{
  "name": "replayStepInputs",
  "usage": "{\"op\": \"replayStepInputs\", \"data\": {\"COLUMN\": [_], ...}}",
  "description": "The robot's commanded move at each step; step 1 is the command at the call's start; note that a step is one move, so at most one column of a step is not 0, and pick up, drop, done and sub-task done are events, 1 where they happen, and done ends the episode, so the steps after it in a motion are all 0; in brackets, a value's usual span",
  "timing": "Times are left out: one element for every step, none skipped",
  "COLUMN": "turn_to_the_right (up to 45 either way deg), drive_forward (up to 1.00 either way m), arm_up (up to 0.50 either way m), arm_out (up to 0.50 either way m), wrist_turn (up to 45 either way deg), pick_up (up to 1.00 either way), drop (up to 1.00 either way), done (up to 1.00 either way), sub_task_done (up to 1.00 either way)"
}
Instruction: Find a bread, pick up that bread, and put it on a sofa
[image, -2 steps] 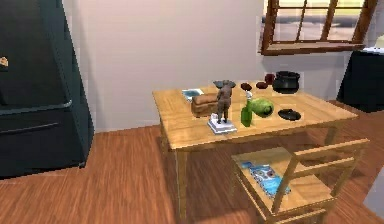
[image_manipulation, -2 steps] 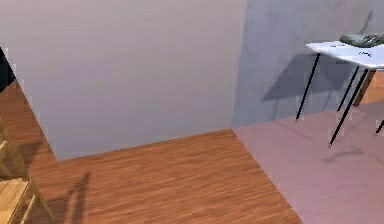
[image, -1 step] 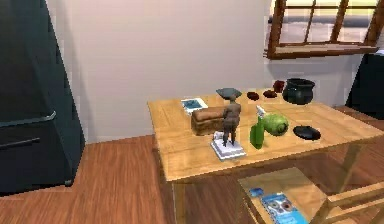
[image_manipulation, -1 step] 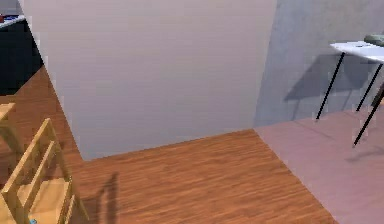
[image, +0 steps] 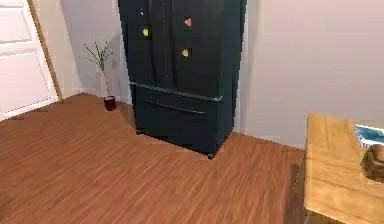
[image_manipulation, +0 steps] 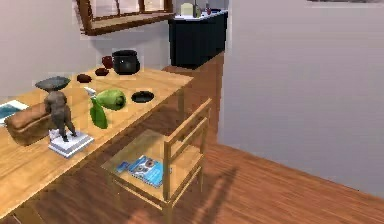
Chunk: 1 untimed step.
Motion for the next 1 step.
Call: {"op": "replayStepInputs", "data": {"turn_to_the_right": [-36.0], "drive_forward": [0.00], "arm_up": [0.00], "arm_out": [0.00], "wrist_turn": [0.0], "pick_up": [0.00], "drop": [0.00], "done": [0.00], "sub_task_done": [0.00]}}
